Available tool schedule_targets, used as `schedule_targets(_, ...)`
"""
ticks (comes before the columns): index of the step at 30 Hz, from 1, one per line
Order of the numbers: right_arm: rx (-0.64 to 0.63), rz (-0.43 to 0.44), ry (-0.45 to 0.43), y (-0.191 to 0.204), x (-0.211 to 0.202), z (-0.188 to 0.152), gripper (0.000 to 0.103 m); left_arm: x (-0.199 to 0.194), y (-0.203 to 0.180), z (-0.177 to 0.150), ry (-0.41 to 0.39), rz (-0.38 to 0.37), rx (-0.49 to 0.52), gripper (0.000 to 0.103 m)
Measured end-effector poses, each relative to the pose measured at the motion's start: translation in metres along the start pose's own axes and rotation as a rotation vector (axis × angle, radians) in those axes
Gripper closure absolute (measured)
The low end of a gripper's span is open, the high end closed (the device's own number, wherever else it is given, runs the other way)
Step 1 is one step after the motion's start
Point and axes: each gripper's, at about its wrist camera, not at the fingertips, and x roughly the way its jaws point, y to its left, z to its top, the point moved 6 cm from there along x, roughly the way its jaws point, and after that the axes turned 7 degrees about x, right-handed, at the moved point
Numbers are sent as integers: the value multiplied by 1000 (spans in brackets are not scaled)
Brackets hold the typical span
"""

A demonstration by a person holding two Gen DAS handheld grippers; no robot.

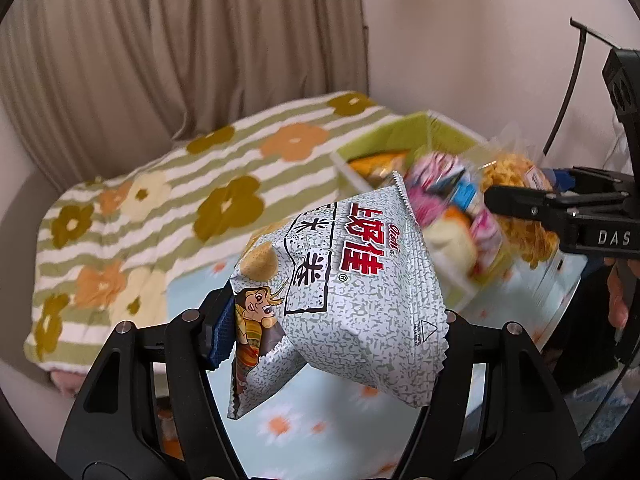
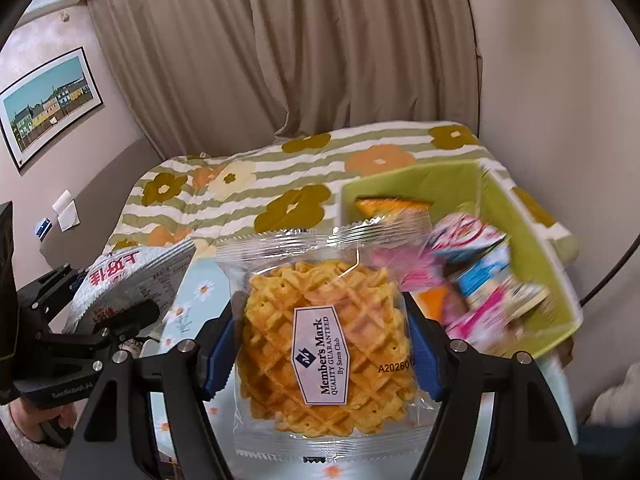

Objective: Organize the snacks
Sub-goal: 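Lift both packets over the yellow box and release them inside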

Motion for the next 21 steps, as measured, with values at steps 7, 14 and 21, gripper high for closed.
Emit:
schedule_targets(7, 3, -2, -5, -72, -5, 34, 34, 48, -64, 68, -10, -50, -20, 39)
schedule_targets(14, 42, 4, 52, -127, 15, 47, 34, 117, -105, 105, 68, -95, -64, 39)
schedule_targets(21, 98, 5, 93, -152, 36, 50, 34, 168, -118, 110, 152, -110, -44, 30)
